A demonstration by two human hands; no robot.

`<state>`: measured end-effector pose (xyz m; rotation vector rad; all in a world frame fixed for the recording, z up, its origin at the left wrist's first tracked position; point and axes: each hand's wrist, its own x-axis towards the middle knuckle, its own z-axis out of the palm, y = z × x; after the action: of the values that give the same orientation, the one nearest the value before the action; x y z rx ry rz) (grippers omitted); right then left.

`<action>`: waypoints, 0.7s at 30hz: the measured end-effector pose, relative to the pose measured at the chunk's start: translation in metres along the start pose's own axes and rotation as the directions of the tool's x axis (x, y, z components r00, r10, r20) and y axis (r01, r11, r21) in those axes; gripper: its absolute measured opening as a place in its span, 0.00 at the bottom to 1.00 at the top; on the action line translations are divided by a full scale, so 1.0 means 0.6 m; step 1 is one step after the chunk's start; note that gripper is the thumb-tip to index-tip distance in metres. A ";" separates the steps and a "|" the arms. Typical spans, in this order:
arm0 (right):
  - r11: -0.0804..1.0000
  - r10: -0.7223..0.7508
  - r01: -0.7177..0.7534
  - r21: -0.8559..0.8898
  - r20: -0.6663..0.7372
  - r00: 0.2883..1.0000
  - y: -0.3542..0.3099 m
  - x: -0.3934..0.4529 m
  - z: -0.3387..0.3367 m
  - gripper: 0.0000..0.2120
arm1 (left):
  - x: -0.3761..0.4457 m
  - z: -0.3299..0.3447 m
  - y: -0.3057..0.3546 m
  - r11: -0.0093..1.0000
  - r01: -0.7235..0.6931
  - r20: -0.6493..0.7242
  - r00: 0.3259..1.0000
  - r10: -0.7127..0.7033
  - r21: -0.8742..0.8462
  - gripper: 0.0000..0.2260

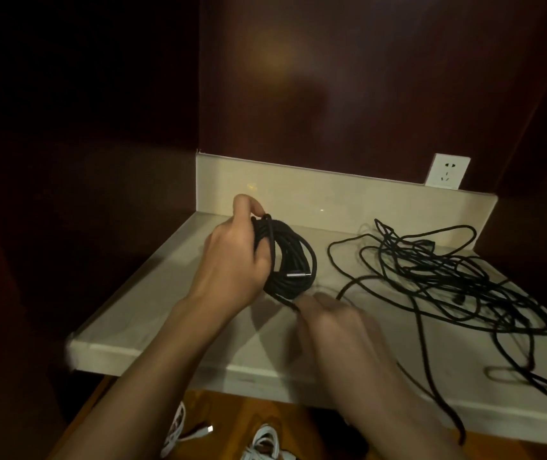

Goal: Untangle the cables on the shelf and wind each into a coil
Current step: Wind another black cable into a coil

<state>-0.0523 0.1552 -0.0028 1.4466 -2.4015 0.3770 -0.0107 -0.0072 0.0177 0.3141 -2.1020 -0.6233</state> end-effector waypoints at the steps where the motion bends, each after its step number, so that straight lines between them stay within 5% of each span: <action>1: 0.997 -0.055 0.055 -0.044 0.003 0.998 0.004 0.005 -0.013 0.12 | 0.001 -0.005 0.004 1.000 -0.020 -0.005 1.000 0.020 0.010 0.12; 5: 0.947 -0.273 0.278 -0.164 0.050 0.961 0.022 0.025 -0.062 0.13 | 0.010 -0.027 0.012 1.000 -0.015 0.055 0.998 0.014 0.027 0.09; 7: 0.939 -0.323 0.337 -0.069 0.161 0.933 0.023 0.028 -0.090 0.11 | 0.012 -0.036 0.013 1.000 -0.018 0.127 0.992 0.015 0.024 0.08; 10: 0.970 -0.186 0.095 0.225 0.426 0.886 0.036 0.041 -0.115 0.10 | 0.012 -0.041 0.013 0.997 -0.002 0.234 0.972 0.019 -0.076 0.12; 12: 0.993 -0.098 0.052 0.105 0.496 0.863 0.048 0.051 -0.114 0.11 | 0.010 -0.045 0.017 0.996 -0.008 0.300 0.953 0.036 -0.094 0.15; 15: 0.938 0.034 0.081 -0.337 0.322 0.946 0.090 0.045 -0.113 0.10 | 0.006 -0.058 0.010 0.994 -0.071 0.327 0.944 0.039 0.085 0.16; 16: 0.928 0.028 0.062 -0.368 0.233 0.972 0.106 0.037 -0.124 0.06 | 0.005 -0.063 0.001 0.989 -0.065 0.279 0.960 0.024 0.136 0.16; 18: 0.969 -0.038 0.078 -0.236 0.170 0.985 0.125 0.022 -0.154 0.05 | 0.003 -0.070 -0.019 1.000 0.009 0.199 0.980 -0.010 0.006 0.17; 21: 0.987 -0.155 0.159 -0.007 0.178 0.972 0.120 0.013 -0.158 0.10 | 0.003 -0.065 -0.024 0.913 0.153 0.264 0.963 -0.052 -0.377 0.16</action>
<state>-0.1078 0.2175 0.0826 1.7123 -2.3945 0.1917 0.0202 -0.0327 0.0296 0.1210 -2.1404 -1.1833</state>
